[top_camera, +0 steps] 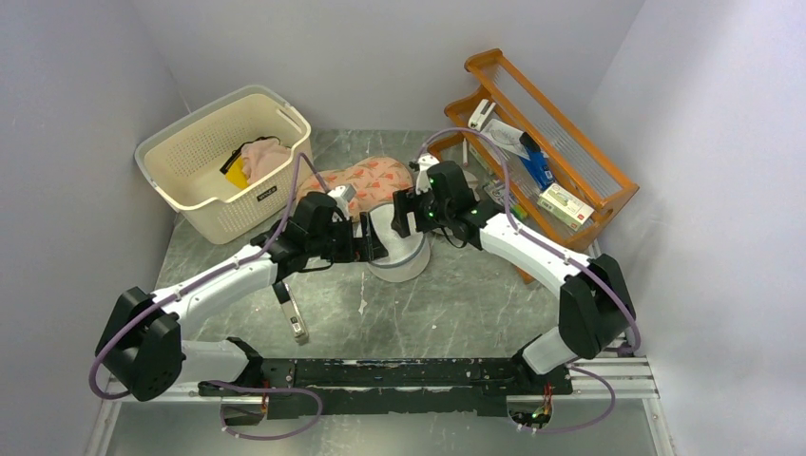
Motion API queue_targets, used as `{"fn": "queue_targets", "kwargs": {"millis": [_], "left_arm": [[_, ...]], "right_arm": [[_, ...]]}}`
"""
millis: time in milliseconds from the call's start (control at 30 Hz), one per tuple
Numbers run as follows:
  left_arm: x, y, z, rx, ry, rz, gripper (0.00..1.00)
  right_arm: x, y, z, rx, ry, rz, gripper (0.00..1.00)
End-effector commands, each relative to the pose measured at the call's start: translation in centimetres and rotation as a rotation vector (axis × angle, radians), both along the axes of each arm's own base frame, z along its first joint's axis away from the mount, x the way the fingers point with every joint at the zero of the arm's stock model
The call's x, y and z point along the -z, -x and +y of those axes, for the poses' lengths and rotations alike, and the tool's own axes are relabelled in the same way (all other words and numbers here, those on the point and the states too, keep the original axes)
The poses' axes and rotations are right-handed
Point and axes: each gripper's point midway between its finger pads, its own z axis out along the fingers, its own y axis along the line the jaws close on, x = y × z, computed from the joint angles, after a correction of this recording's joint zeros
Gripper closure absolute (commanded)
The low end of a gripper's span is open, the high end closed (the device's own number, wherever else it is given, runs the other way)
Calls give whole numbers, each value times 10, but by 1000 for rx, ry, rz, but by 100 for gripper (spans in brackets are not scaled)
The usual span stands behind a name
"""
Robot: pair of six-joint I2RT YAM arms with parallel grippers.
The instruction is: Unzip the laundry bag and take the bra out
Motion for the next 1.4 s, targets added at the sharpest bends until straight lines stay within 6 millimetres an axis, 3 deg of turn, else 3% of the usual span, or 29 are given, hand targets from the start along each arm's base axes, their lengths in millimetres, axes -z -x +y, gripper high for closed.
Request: {"fn": "queue_targets", "kwargs": {"millis": [0, 100, 267, 467, 533, 633, 767, 867, 1000, 1133, 1233, 1367], "left_arm": [[-6, -15, 4, -56, -43, -28, 0], [-3, -23, 8, -76, -43, -18, 3], [-4, -30, 3, -59, 49, 5, 22], [-14, -20, -6, -12, 134, 19, 41], [-20, -16, -3, -17, 142, 9, 49], [-28, -10, 0, -25, 166, 12, 72], [-35, 2, -1, -26, 234, 39, 78], [-38, 9, -1, -44, 288, 64, 92], [-40, 12, 4, -105, 336, 84, 93], [-37, 8, 13, -206, 350, 101, 93], [-37, 3, 16, -256, 384, 96, 93], [-36, -1, 14, -285, 423, 118, 93]], "right_arm": [[-5, 10, -19, 26, 50, -20, 17], [-7, 20, -21, 19, 35, -5, 15], [-12, 28, -16, 14, -35, 1, 17], [-6, 28, 0, -18, -91, 39, 21], [-7, 24, 5, -27, -101, 36, 23], [-10, 17, 16, -50, -122, 31, 25], [-14, 5, 32, -78, -140, 40, 28], [-18, -5, 40, -81, -138, 31, 27], [-26, -16, 37, -56, -93, 3, 21], [-34, -16, 20, -14, -32, -22, 10], [-39, 1, 7, -13, -18, -12, 9], [-38, 50, 8, -94, -67, 36, 9]]}}
